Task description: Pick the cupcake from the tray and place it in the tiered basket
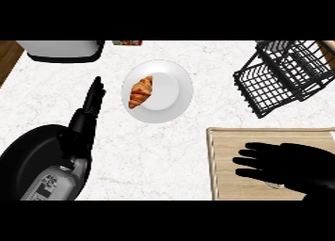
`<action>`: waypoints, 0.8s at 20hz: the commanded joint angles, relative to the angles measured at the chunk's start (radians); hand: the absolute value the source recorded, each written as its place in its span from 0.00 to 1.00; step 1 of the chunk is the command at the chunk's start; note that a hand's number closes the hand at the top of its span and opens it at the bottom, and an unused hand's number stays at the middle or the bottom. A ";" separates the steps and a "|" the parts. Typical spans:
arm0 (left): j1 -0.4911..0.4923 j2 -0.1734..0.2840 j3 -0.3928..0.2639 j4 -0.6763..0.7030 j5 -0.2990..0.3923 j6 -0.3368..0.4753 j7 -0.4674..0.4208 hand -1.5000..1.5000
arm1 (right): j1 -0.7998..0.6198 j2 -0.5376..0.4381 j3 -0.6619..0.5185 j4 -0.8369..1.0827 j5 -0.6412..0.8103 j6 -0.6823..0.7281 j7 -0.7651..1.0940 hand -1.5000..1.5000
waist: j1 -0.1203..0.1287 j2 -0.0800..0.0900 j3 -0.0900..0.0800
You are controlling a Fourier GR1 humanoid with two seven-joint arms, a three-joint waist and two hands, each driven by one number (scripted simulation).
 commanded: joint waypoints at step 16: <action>0.072 -0.031 0.052 -0.096 -0.075 -0.039 0.056 0.50 | -0.018 0.231 -0.004 0.478 0.197 -0.512 -0.393 1.00 | -0.022 -0.011 -0.004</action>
